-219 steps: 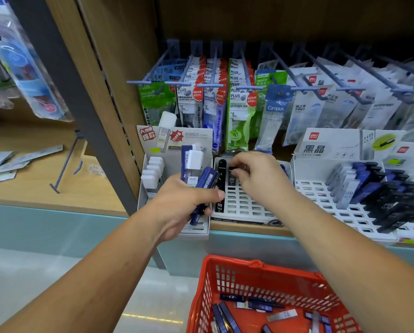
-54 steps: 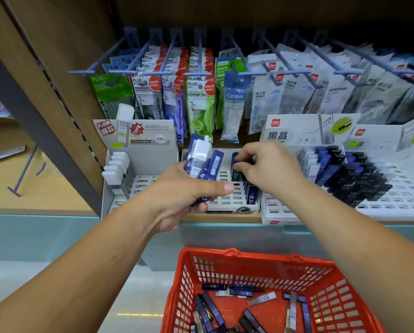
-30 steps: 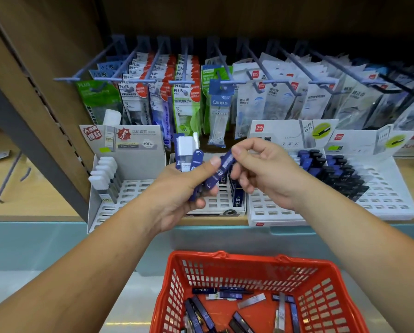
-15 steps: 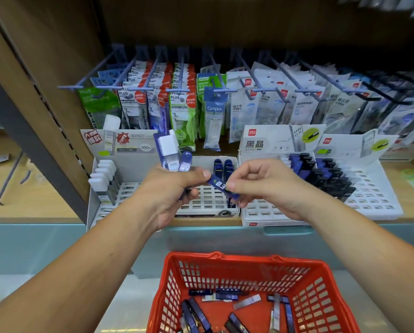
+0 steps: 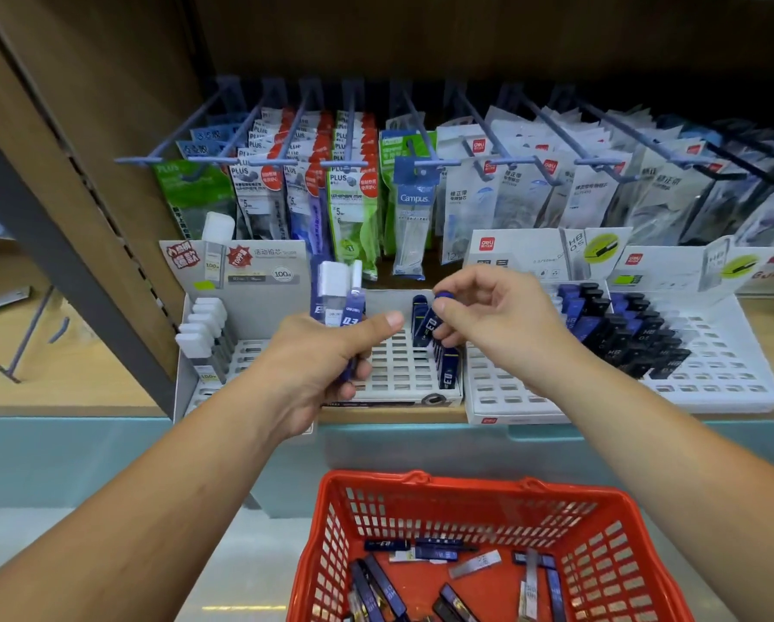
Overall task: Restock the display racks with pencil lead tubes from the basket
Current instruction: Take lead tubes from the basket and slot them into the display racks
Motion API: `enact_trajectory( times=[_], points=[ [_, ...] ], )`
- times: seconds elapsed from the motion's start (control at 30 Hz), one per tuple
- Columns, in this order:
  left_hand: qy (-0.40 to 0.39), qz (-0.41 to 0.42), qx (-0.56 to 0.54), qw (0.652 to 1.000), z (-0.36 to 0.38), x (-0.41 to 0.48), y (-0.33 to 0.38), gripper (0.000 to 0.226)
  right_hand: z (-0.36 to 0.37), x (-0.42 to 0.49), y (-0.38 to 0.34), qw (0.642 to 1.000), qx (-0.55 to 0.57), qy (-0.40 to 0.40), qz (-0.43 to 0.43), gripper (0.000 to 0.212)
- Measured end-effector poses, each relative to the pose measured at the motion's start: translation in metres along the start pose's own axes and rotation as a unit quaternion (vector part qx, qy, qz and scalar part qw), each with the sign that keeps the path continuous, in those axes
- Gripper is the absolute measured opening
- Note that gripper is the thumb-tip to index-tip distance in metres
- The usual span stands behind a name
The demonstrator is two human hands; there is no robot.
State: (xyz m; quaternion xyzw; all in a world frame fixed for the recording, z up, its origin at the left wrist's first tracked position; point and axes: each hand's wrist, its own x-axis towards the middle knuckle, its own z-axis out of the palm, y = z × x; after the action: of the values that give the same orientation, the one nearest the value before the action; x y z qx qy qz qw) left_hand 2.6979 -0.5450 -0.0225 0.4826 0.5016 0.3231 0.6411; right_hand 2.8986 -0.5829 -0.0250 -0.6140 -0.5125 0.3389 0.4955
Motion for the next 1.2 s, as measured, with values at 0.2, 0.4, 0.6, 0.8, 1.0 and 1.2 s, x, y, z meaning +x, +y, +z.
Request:
enact_trajectory(
  times=[0.2, 0.4, 0.6, 0.8, 1.0, 1.2],
  points=[
    [-0.065, -0.052, -0.009, 0.996, -0.005, 0.0, -0.003, 0.037, 0.009, 0.016, 0.018, 0.99, -0.136, 0.027, -0.033, 0.014],
    [-0.105, -0.062, 0.0, 0.993, -0.008, 0.001, -0.006, 0.034, 0.01, 0.022, 0.028, 0.98, -0.199, -0.002, -0.031, 0.015],
    [-0.114, -0.053, -0.018, 0.992, -0.009, 0.002, -0.009, 0.03, 0.012, 0.022, 0.025, 0.96, -0.276, -0.017, -0.056, 0.021],
    [-0.118, -0.035, -0.014, 0.992, -0.008, 0.004, -0.012, 0.033, 0.015, 0.022, 0.024, 0.931, -0.352, 0.007, -0.098, 0.014],
    [-0.104, 0.0, 0.048, 0.993, -0.005, 0.004, -0.016, 0.059, 0.009, 0.022, 0.021, 0.948, -0.312, -0.022, -0.063, 0.019],
    [-0.112, 0.039, 0.081, 0.99, 0.006, 0.003, -0.016, 0.033, 0.004, 0.003, -0.005, 0.995, -0.012, -0.092, 0.024, 0.01]
  ],
)
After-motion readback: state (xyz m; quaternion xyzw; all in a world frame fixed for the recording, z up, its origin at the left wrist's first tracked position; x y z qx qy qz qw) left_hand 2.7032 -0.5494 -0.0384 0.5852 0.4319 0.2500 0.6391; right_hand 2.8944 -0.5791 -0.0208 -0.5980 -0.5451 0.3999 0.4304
